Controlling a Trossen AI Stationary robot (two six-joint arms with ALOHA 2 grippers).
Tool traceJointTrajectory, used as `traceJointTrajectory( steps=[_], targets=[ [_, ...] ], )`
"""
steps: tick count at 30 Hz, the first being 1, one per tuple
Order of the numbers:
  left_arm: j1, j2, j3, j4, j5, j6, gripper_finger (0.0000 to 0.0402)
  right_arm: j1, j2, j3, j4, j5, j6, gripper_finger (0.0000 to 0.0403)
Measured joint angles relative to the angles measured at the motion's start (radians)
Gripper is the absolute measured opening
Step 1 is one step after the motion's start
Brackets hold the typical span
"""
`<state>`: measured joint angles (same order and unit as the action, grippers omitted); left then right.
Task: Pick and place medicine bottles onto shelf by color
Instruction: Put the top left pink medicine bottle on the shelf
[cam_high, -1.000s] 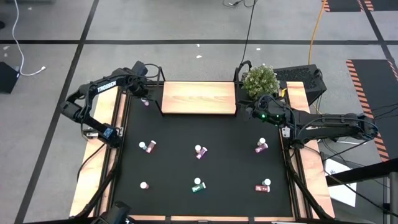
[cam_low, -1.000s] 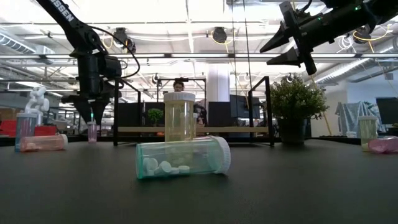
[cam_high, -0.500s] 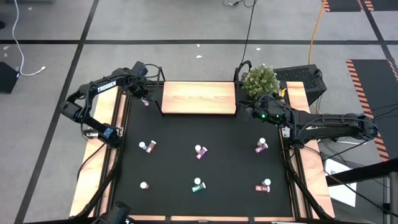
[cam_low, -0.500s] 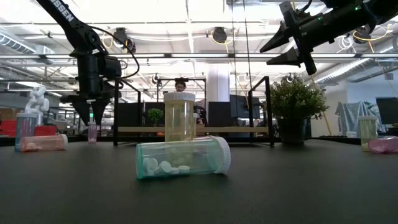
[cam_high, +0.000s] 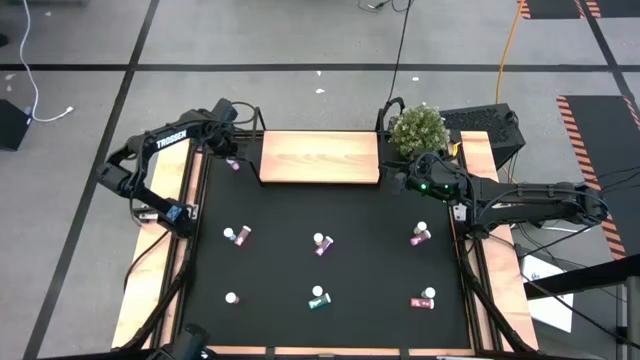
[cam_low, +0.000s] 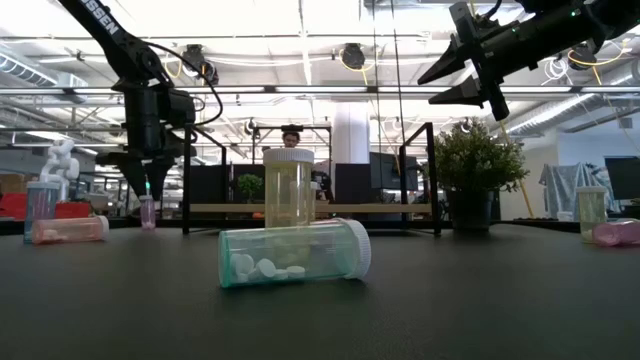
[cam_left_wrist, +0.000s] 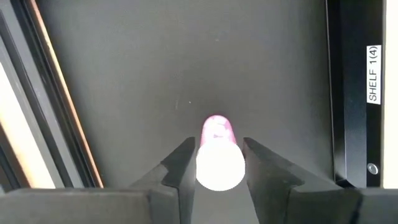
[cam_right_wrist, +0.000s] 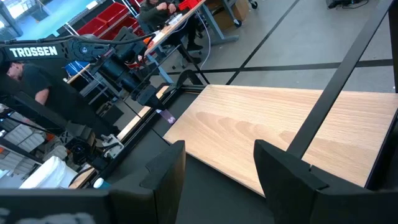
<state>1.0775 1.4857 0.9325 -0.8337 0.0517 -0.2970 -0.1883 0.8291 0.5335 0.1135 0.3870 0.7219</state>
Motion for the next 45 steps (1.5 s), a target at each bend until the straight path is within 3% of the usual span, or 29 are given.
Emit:
traceJointTrajectory(
  steps=[10,16,24,31,45],
  targets=[
    [0.000,0.000,0.011,-0.036,0.000,0.000,0.0125,0.000,0.000,0.000,0.000,0.000,0.000,0.0185],
    [0.000,0.000,0.114,-0.172,0.000,0.037,0.0124,0.000,0.000,0.000,0.000,0.000,0.000,0.0185],
    [0.000,0.000,0.455,-0.386,-0.073,0.122,0.0124,0.000,0.000,0.000,0.000,0.000,-0.014,0.0185],
    [-0.002,0.019,0.797,-0.397,-0.105,0.169,0.0124,-0.001,0.000,0.000,0.000,0.000,-0.031,0.0185],
    [-0.205,0.431,1.286,-0.521,-0.082,0.192,0.0124,-0.001,0.000,0.000,-0.002,-0.006,-0.061,0.0185]
  ],
)
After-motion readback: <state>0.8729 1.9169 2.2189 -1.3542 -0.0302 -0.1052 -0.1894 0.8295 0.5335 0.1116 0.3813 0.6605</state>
